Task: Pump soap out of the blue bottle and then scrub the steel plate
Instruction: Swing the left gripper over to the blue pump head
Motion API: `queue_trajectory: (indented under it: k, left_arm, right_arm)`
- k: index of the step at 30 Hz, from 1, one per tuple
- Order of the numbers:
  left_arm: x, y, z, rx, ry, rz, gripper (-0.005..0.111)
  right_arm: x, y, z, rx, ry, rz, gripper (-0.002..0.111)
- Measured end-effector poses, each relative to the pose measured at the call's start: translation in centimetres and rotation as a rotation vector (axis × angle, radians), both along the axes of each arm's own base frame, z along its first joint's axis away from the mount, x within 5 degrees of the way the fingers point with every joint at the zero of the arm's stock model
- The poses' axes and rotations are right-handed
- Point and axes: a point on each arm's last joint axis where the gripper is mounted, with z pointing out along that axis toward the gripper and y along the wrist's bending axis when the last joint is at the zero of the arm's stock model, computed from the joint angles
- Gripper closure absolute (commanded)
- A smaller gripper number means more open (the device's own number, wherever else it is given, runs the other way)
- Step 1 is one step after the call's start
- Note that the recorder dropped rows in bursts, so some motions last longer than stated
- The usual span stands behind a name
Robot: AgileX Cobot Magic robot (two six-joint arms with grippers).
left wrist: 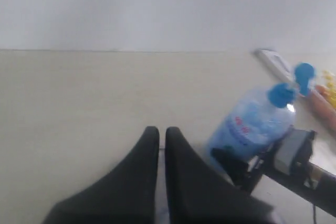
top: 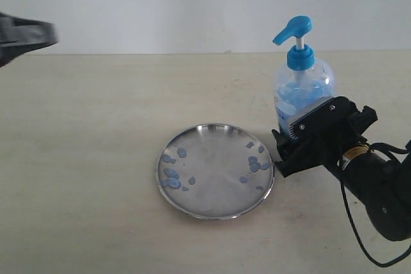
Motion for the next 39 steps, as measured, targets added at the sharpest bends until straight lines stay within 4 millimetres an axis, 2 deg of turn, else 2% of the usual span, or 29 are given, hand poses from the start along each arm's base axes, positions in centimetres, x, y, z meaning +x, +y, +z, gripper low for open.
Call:
queue_trajectory:
  k: [3, 6, 10, 15, 18, 21, 24, 32, 39]
  left_arm:
    - [4.4, -2.9, -1.3, -0.015, -0.011, -0.155, 0.102]
    - [7.0, -5.9, -2.7, 0.025, -0.038, -0.267, 0.102]
    - [8.4, -10.0, -3.3, 0.105, -0.135, -0.406, 0.102]
    - [9.3, -14.4, -1.1, 0.153, -0.297, -0.490, 0.102]
    - [9.7, -16.1, 0.3, 0.147, -0.362, -0.516, 0.102]
    - [10.1, -17.1, 0.9, 0.138, -0.393, -0.528, 0.102]
    - [10.4, -17.8, 0.8, 0.130, -0.391, -0.538, 0.102]
    - [10.0, -19.6, -0.8, 0.126, -0.357, -0.587, 0.102]
    - [10.5, -20.0, -2.6, 0.145, -0.322, -0.593, 0.102]
  right_arm:
    - [0.0, 0.1, 0.0, -0.001, 0.008, 0.005, 0.108]
    - [0.0, 0.1, 0.0, -0.005, 0.013, 0.015, 0.108]
    - [0.0, 0.3, 0.0, -0.011, 0.017, 0.034, 0.108]
    - [0.0, 0.4, 0.0, -0.031, 0.016, 0.053, 0.108]
    - [0.0, 0.4, 0.0, -0.033, 0.016, 0.055, 0.108]
    - [0.0, 0.4, -0.1, -0.033, 0.019, 0.055, 0.108]
    - [0.0, 0.4, -0.1, -0.034, 0.021, 0.056, 0.108]
    - [0.0, 0.4, -0.1, -0.035, 0.026, 0.056, 0.108]
    - [0.0, 0.4, -0.1, 0.023, 0.040, 0.032, 0.108]
